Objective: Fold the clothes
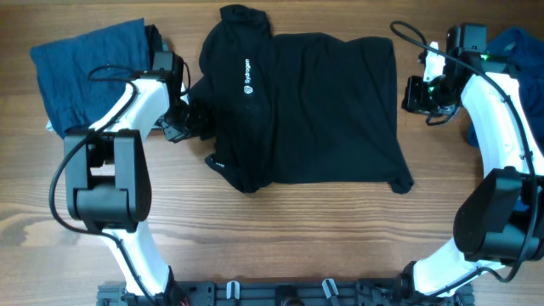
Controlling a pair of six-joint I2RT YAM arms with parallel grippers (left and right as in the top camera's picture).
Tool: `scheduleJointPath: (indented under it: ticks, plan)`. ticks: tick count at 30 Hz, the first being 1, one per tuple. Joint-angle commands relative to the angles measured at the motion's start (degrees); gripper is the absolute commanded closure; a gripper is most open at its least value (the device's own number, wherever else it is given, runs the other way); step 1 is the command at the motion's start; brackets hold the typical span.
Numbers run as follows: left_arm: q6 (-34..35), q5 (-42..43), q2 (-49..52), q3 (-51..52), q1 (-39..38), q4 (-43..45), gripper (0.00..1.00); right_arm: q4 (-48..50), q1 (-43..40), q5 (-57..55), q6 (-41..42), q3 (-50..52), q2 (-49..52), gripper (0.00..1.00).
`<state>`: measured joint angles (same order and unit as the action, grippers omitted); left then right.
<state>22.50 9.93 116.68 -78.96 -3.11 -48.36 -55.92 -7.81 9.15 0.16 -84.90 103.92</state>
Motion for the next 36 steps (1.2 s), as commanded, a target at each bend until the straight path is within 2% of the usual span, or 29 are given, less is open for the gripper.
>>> scheduleJointPath:
  ticks: [1,3,8,10,16,18,20,27,32,34,36]
  plan:
    - [-1.31,-2.1,-5.09,-0.28,-0.42,0.39,0.96,3.67,-0.09,-0.07,-1.84,0.24,2.38,0.82]
    - [-1.31,-2.1,-5.38,-0.28,-0.42,0.37,0.96,7.74,-0.09,0.02,-2.14,0.24,5.79,0.76]
    - [-1.31,-2.08,-5.35,-0.28,-0.42,0.33,0.96,21.73,-0.15,5.22,-4.28,0.24,13.4,0.74]
    - [-1.29,-2.08,-5.35,-0.28,-0.42,0.37,0.96,27.06,-0.15,7.98,-4.17,0.24,15.15,0.7]
    - [-1.33,-2.1,-5.25,-0.11,-0.42,0.87,0.96,39.45,-0.15,12.63,2.99,0.24,19.45,0.68]
    - [-1.36,-2.12,-5.25,-0.11,-0.42,0.87,0.96,41.57,-0.15,13.94,3.02,0.24,20.48,0.67]
    - [-1.36,-2.14,-5.25,-0.04,-0.42,1.09,0.96,43.34,-0.15,13.9,2.95,0.24,21.4,0.6]
    - [-1.33,-2.12,-5.14,0.04,-0.42,1.29,0.95,48.19,-0.15,13.7,4.7,0.24,24.41,0.5]
    - [-1.33,-2.12,-5.14,0.04,-0.42,1.22,0.95,46.21,-0.15,12.57,9.27,0.24,25.0,0.5]
    - [-1.33,-2.12,-5.14,0.04,-0.42,1.01,0.95,45.4,-0.13,12.83,10.86,0.24,25.0,0.58]
    - [-1.33,-2.12,-5.14,0.07,-0.42,0.81,0.95,43.95,-0.15,12.76,13.42,0.24,25.0,0.59]
